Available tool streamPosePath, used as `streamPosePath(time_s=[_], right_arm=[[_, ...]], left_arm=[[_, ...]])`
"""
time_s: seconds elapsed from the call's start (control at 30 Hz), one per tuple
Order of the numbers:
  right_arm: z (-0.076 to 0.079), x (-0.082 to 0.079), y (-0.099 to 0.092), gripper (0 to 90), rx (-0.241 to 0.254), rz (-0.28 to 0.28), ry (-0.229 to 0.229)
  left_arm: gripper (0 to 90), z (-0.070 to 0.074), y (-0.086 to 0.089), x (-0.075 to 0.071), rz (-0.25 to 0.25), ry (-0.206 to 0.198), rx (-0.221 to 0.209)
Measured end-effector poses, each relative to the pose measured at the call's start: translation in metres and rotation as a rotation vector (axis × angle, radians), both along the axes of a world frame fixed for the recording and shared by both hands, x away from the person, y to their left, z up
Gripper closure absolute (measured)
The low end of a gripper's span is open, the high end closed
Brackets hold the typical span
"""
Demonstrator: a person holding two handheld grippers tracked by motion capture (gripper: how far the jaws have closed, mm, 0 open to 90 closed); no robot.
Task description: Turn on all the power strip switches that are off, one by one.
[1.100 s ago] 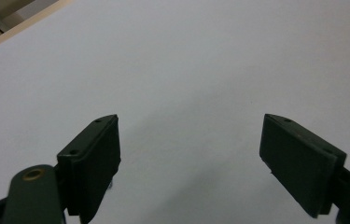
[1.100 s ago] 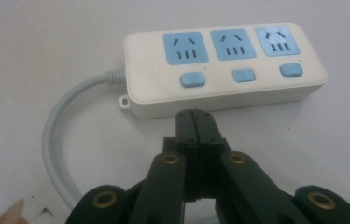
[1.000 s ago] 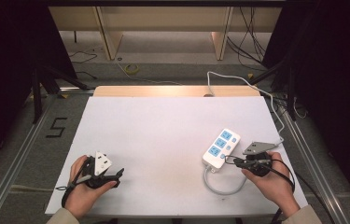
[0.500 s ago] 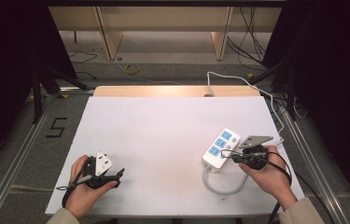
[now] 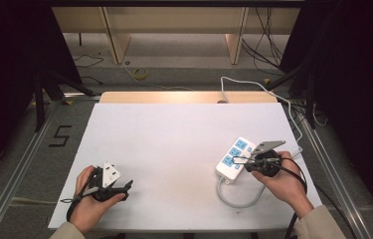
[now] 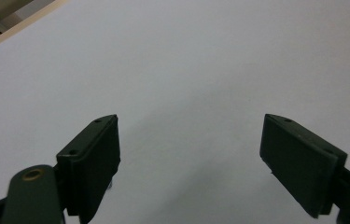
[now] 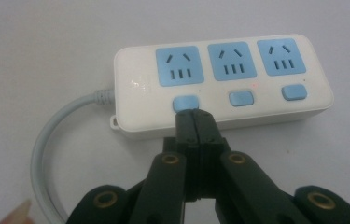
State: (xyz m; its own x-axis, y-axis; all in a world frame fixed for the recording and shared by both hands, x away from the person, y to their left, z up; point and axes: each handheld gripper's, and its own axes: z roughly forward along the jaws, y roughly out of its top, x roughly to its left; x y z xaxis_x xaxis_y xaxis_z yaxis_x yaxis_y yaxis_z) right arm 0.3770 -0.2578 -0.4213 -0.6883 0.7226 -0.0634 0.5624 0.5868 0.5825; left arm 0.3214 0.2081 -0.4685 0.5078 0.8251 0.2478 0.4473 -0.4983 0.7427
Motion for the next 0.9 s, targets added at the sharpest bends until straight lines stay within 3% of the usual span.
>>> streamPosePath(time_s=[0.9], right_arm=[[-0.006,0.025,0.017,90.0,-0.033,0.010,0.051]], left_arm=[[20.1,0.000,0.001,0.001,-0.009,0.005,0.020]])
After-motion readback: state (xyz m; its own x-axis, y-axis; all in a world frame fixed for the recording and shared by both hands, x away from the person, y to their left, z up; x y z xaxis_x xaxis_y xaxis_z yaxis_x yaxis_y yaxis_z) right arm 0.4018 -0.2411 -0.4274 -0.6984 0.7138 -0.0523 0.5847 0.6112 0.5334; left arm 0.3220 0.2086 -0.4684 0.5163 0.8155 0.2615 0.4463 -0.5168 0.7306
